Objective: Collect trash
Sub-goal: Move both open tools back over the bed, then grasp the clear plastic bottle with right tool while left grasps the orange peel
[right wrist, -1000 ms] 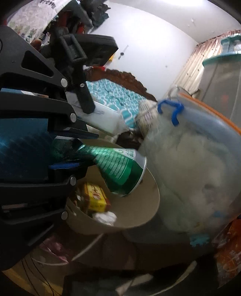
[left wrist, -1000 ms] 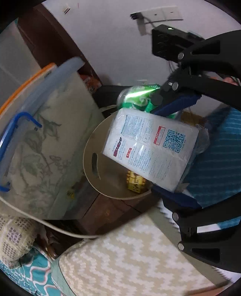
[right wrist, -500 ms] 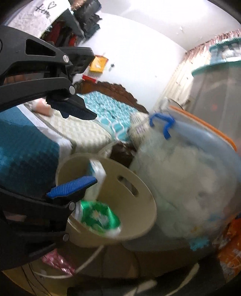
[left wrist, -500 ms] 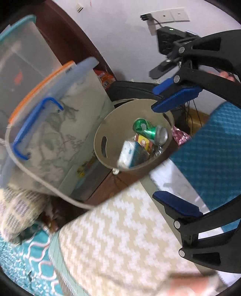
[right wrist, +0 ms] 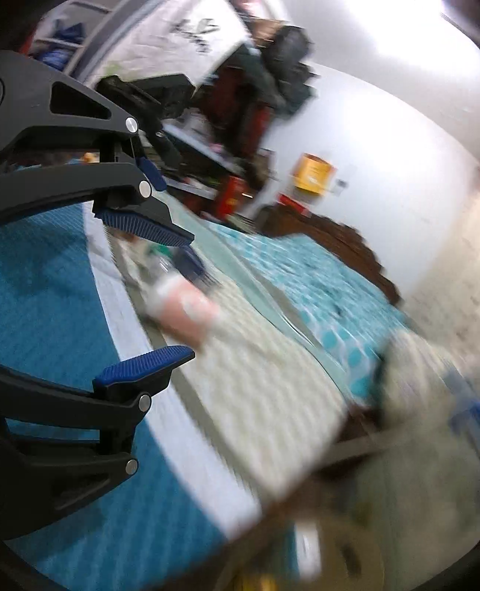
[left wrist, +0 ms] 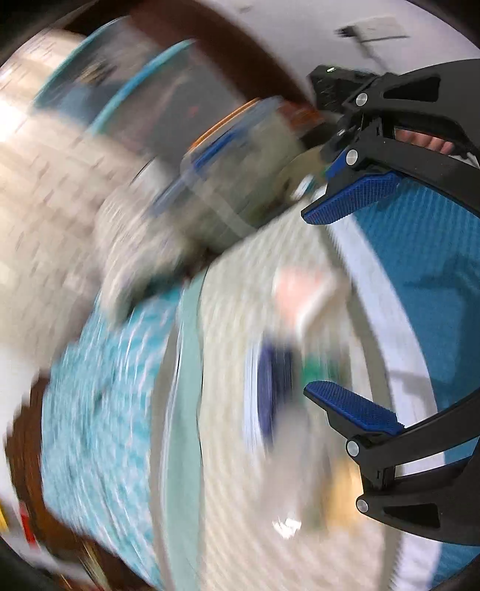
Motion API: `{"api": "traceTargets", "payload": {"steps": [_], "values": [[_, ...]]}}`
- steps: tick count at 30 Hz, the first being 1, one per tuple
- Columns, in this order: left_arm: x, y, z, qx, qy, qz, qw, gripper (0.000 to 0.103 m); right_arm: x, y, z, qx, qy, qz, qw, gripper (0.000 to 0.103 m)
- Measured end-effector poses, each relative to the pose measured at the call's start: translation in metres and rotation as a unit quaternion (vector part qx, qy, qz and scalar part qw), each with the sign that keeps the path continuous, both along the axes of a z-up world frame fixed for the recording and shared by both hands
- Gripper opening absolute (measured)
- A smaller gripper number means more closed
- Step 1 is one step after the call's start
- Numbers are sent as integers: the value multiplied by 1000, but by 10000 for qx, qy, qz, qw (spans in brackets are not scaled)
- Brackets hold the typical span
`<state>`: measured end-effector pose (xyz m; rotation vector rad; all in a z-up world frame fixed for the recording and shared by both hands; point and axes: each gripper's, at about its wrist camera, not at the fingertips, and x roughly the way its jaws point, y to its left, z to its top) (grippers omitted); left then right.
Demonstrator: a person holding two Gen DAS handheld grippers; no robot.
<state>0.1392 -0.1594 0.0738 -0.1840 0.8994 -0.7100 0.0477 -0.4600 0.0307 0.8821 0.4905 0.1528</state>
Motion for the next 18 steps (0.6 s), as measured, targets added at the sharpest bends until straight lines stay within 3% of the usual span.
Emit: {"api": "traceTargets", "payload": {"steps": [6,9,12,13,16,18], "values": [[25,142,-30,-20,471,1415,9888,82,77,96,16,-835,210,1071,9905,59],[27,179,-41,-96,660,1609,9847,81,116,141,24,-1687,332,1535,9731,63],[26,188,-48,12,766,1535,9852,81,148,180,24,-3052,559,1806,9333,74],[27,188,-50,56,805,1484,9856,81,160,196,18,-3644,672,1975,9076,77],[26,188,-57,-21,894,1363,9866,81,173,215,1,-4565,957,2185,8571,78],[30,183,-64,-53,988,1256,9871,81,178,224,-13,-4870,1078,2294,8358,80]]}}
